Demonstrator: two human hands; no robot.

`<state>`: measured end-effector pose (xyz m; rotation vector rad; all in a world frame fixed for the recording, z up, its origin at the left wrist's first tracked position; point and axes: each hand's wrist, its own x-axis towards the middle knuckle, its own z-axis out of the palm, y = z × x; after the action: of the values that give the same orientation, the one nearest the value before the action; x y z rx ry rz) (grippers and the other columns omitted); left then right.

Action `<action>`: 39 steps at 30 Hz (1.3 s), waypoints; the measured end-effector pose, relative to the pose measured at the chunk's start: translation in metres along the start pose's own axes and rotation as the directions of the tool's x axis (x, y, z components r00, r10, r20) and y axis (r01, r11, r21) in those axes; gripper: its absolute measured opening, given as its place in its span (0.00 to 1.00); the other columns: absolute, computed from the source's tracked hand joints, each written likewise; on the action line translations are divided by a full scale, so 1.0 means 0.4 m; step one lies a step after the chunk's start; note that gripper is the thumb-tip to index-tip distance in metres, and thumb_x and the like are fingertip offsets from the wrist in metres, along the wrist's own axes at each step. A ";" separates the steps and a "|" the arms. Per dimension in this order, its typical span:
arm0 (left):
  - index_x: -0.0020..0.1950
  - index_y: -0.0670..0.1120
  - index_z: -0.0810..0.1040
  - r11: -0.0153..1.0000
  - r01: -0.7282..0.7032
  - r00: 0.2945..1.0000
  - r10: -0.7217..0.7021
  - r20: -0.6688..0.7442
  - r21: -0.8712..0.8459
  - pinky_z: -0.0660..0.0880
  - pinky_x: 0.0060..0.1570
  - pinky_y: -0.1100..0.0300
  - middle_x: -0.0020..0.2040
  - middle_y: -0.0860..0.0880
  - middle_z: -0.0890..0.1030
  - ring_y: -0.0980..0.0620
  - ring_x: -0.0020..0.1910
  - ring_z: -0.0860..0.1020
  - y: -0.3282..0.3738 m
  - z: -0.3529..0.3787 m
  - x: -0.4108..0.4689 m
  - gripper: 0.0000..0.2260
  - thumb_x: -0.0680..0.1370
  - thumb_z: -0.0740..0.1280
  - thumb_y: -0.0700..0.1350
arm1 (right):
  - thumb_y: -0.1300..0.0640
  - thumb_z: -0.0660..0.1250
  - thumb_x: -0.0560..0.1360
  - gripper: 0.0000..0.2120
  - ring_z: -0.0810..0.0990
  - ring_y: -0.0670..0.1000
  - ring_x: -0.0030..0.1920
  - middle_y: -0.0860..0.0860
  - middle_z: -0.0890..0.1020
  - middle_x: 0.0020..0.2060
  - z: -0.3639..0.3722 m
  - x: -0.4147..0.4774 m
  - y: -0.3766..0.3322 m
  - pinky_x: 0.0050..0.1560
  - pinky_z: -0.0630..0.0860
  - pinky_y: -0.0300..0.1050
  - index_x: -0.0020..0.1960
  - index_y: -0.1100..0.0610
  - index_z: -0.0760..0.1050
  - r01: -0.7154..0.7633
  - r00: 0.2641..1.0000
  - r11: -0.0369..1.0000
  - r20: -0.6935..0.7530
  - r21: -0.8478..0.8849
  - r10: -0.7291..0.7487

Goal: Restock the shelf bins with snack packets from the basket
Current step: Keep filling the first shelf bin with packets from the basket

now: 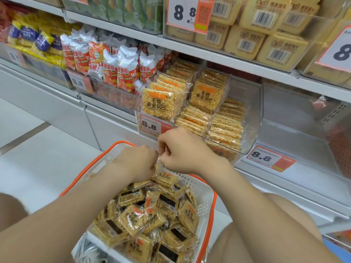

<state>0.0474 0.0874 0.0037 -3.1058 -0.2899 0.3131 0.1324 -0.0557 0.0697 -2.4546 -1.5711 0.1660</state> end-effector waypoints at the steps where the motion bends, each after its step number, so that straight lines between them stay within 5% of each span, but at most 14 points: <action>1: 0.45 0.50 0.72 1.000 -0.015 0.998 0.014 0.064 0.010 0.79 0.45 0.51 0.45 0.48 0.77 0.43 0.47 0.81 0.005 0.024 0.005 0.08 0.81 0.63 0.52 | 0.57 0.66 0.69 0.05 0.80 0.55 0.41 0.49 0.80 0.38 0.014 0.003 0.003 0.34 0.78 0.49 0.42 0.50 0.79 -0.019 0.996 0.999 0.086 -0.034 0.022; 4: 0.57 0.48 0.78 0.997 -0.075 0.962 0.079 0.260 -0.023 0.81 0.46 0.49 0.53 0.47 0.81 0.45 0.48 0.80 0.031 0.104 0.015 0.09 0.82 0.64 0.51 | 0.59 0.66 0.75 0.12 0.83 0.60 0.48 0.56 0.82 0.48 0.061 0.011 0.019 0.40 0.83 0.54 0.57 0.56 0.81 -0.073 0.942 0.987 0.315 -0.140 0.115; 7: 0.69 0.47 0.74 0.989 -0.143 0.900 0.148 0.410 -0.043 0.81 0.52 0.47 0.64 0.45 0.78 0.43 0.55 0.80 0.062 0.188 0.022 0.14 0.85 0.62 0.48 | 0.61 0.63 0.77 0.18 0.84 0.61 0.54 0.58 0.82 0.55 0.094 0.017 0.029 0.50 0.85 0.59 0.66 0.57 0.77 -0.068 0.841 0.978 0.516 -0.197 0.162; 10: 0.82 0.51 0.61 0.981 -0.139 0.843 0.188 0.504 -0.134 0.79 0.55 0.47 0.79 0.42 0.64 0.39 0.65 0.78 0.080 0.255 0.024 0.26 0.84 0.65 0.48 | 0.56 0.64 0.78 0.19 0.83 0.61 0.59 0.56 0.82 0.59 0.105 0.030 0.030 0.54 0.84 0.60 0.68 0.56 0.76 -0.048 0.808 0.982 0.571 -0.181 0.145; 13: 0.84 0.54 0.56 0.980 -0.101 0.811 0.181 0.556 -0.173 0.78 0.57 0.47 0.81 0.40 0.55 0.37 0.65 0.78 0.093 0.283 0.016 0.31 0.84 0.66 0.45 | 0.58 0.64 0.78 0.19 0.82 0.61 0.60 0.57 0.82 0.59 0.102 0.039 0.030 0.54 0.83 0.60 0.69 0.55 0.76 -0.046 0.826 0.987 0.550 -0.153 0.124; 18: 0.77 0.48 0.70 0.985 -0.138 0.902 0.167 0.398 -0.102 0.73 0.53 0.57 0.73 0.40 0.69 0.42 0.68 0.76 0.117 0.306 0.022 0.29 0.78 0.68 0.30 | 0.57 0.65 0.79 0.21 0.82 0.59 0.56 0.55 0.80 0.59 0.090 0.035 0.036 0.54 0.83 0.58 0.72 0.52 0.72 -0.053 0.833 0.989 0.540 -0.138 0.120; 20: 0.73 0.48 0.75 0.983 -0.129 0.913 0.170 0.371 -0.134 0.77 0.59 0.54 0.69 0.43 0.75 0.42 0.66 0.77 0.111 0.316 0.033 0.25 0.77 0.69 0.31 | 0.57 0.64 0.79 0.20 0.82 0.60 0.59 0.55 0.81 0.59 0.087 0.031 0.040 0.55 0.83 0.59 0.71 0.53 0.74 -0.044 0.832 0.988 0.541 -0.150 0.119; 26: 0.62 0.46 0.85 0.958 -0.062 0.958 0.136 0.254 -0.279 0.83 0.52 0.52 0.54 0.47 0.85 0.47 0.50 0.84 0.090 0.298 0.029 0.10 0.84 0.67 0.43 | 0.54 0.63 0.83 0.26 0.76 0.58 0.67 0.55 0.74 0.72 0.047 0.026 0.054 0.56 0.77 0.50 0.80 0.50 0.66 -0.055 0.839 0.993 0.535 -0.105 0.103; 31: 0.53 0.47 0.87 0.896 -0.023 0.986 0.094 0.138 -0.444 0.83 0.48 0.53 0.45 0.51 0.87 0.52 0.42 0.84 0.049 0.224 0.028 0.07 0.83 0.69 0.46 | 0.56 0.61 0.83 0.24 0.79 0.58 0.62 0.55 0.79 0.66 0.023 0.025 0.054 0.58 0.80 0.56 0.79 0.53 0.68 -0.076 0.838 0.989 0.529 -0.130 0.135; 36: 0.48 0.47 0.83 0.833 -0.052 0.998 0.060 -0.003 -0.552 0.76 0.45 0.53 0.43 0.50 0.84 0.50 0.43 0.80 0.023 0.092 -0.004 0.11 0.86 0.65 0.49 | 0.64 0.57 0.78 0.21 0.77 0.66 0.67 0.64 0.81 0.63 -0.011 0.013 0.060 0.64 0.78 0.66 0.68 0.65 0.76 -0.143 0.847 0.978 0.493 -0.149 0.199; 39: 0.44 0.48 0.77 0.803 -0.080 0.992 0.007 -0.125 -0.591 0.73 0.42 0.52 0.39 0.49 0.80 0.52 0.39 0.78 0.031 0.000 -0.032 0.15 0.87 0.60 0.51 | 0.59 0.58 0.80 0.16 0.82 0.64 0.59 0.61 0.84 0.56 -0.041 -0.001 0.079 0.59 0.81 0.65 0.58 0.63 0.81 -0.163 0.862 0.985 0.476 -0.061 0.172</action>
<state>0.0372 0.0730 0.0060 -3.7404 -0.3784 0.0311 0.1636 -0.0709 0.0780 -2.7043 -1.5190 0.8567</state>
